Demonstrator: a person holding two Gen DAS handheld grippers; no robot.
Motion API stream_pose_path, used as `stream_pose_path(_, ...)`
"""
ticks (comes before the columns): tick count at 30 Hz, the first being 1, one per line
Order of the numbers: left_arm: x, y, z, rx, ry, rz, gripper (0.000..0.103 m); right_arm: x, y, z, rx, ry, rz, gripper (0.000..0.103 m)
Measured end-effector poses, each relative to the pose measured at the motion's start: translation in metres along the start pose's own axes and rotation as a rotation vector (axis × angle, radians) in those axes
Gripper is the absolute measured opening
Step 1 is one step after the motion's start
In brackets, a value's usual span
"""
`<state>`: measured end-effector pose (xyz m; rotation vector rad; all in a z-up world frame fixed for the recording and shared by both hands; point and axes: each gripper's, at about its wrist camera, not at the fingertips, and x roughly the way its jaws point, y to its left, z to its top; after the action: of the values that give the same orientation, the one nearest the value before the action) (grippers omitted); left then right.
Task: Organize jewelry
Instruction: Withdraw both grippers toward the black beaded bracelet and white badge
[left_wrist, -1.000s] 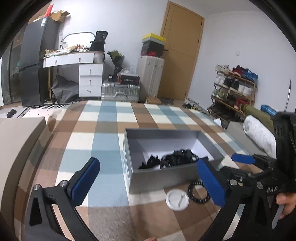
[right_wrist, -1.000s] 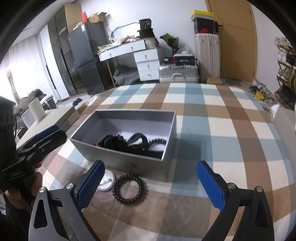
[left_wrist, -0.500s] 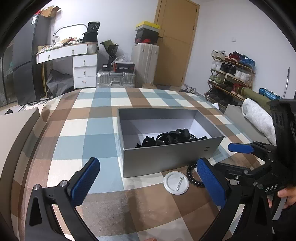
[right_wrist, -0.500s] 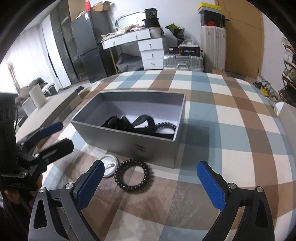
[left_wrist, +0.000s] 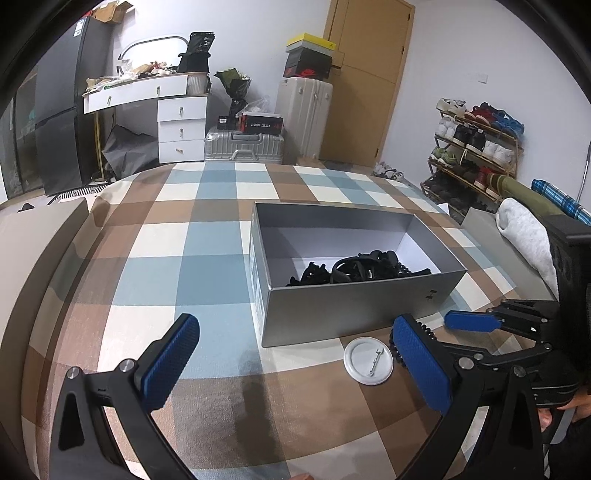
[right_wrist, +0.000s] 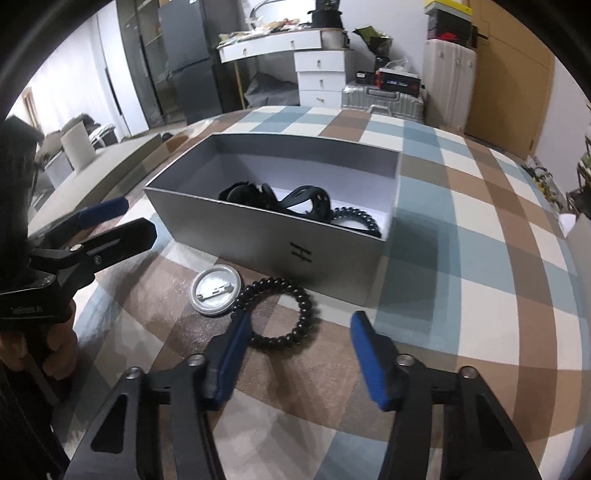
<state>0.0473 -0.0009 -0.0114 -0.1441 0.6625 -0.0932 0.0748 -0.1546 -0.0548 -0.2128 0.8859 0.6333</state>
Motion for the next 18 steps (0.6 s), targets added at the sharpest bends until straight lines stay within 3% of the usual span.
stream_pose_path(10, 0.0, -0.001, 0.0, 0.011, 0.002, 0.0, 0.102, 0.01, 0.003, 0.003, 0.002, 0.032, -0.039, 0.031)
stream_pose_path(18, 0.0, -0.003, 0.0, 0.022, 0.002, -0.001, 0.102, 0.014, 0.006, 0.005, -0.011, 0.041, -0.075, 0.026)
